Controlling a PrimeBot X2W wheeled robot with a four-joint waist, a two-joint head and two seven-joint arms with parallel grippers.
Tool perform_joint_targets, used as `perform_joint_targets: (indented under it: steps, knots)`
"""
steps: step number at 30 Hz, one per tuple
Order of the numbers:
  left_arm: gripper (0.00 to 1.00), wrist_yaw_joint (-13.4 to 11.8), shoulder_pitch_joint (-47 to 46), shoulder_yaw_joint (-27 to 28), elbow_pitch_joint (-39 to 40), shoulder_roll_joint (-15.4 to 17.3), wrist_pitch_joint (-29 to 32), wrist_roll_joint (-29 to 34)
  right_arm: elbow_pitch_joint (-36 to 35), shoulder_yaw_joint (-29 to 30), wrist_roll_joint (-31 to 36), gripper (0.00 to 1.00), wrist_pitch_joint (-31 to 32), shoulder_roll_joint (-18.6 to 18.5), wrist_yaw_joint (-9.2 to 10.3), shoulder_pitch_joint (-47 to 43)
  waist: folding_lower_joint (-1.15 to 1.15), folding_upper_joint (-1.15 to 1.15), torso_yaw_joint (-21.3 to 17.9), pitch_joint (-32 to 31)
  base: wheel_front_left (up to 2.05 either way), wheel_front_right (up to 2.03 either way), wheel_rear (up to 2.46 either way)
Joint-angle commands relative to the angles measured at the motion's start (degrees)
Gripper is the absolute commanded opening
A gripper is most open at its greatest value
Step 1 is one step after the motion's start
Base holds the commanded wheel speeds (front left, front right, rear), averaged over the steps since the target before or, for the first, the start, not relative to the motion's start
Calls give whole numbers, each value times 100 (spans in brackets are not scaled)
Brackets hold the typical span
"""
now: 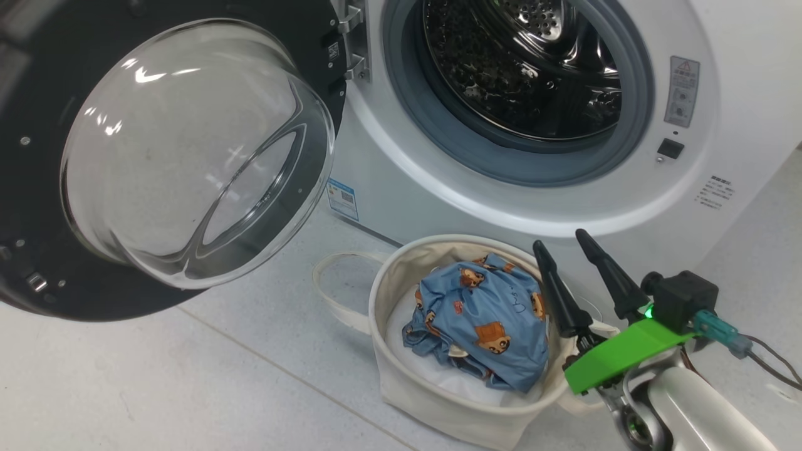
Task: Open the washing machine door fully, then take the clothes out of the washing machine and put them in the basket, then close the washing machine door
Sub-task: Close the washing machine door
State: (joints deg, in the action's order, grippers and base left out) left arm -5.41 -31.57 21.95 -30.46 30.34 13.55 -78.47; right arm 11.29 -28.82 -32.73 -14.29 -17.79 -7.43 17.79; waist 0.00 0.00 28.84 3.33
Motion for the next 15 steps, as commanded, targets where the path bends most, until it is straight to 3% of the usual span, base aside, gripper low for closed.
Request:
perform_joint_targets:
  steps: [1, 6, 15]
  knots:
    - [0, 101, -390, 140, -9, 463, 69, -12, -215, 7, 45, 100, -71, -85, -6, 37, 0, 0, -17, 15, 0, 0, 0]
    - [0, 425, -987, 32, -1051, 540, 339, -177, -339, 101, 137, 100, 31, -138, -6, -35, 0, 0, -131, 130, 0, 0, 0]
    - [0, 784, -1494, 61, -2178, 785, 560, -304, -564, 231, 296, 100, 276, -185, -6, 21, 0, 0, -351, 374, 0, 0, 0]
